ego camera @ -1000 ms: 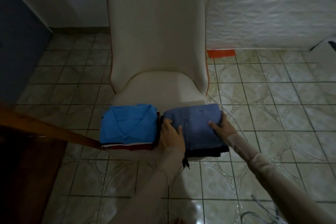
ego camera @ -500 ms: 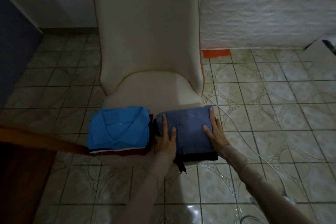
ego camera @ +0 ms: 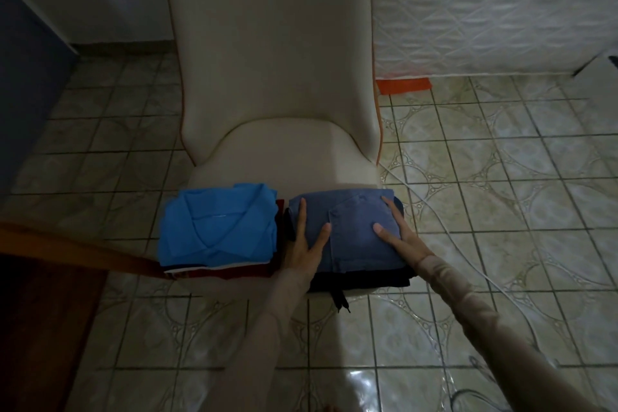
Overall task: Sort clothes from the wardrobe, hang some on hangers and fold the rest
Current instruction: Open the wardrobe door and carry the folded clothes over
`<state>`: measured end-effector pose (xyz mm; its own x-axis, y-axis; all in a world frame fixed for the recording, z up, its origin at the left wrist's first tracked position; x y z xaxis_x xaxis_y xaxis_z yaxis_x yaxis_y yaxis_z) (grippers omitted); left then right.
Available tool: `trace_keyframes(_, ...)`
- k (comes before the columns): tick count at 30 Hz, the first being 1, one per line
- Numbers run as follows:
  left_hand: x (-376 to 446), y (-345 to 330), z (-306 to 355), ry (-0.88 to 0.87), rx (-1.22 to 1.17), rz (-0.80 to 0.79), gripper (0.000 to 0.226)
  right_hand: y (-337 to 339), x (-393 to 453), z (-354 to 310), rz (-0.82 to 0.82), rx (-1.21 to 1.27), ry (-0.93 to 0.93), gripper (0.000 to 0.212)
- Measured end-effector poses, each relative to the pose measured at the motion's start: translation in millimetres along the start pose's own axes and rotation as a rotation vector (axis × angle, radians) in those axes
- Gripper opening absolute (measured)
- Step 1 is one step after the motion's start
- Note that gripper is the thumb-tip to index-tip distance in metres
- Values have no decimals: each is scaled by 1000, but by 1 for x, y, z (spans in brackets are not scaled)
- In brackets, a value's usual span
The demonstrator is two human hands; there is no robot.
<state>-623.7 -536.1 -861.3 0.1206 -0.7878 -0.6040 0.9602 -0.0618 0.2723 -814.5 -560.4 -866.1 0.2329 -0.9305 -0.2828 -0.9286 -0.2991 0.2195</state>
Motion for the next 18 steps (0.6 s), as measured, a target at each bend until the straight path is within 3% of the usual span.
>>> trace_keyframes(9,-7,5,8,82,-129,-68,72,0,-6,-14,90,7,13,66)
trace_keyframes(18,-35,-8,-7,98,45,-197,76,4,-38,12,81,14,-62,76)
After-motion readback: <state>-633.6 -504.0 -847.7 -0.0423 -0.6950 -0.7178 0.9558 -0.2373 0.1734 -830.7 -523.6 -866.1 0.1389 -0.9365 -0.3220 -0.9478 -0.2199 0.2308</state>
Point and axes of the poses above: each hand's wrist, its own x-axis towards the middle knuckle, its own y-axis out of the back of the hand, z = x × y, the point moved 6 cm from there along x, towards the middle knuckle, and after that the axes turned 12 degrees about y, right-handed, at the moved point
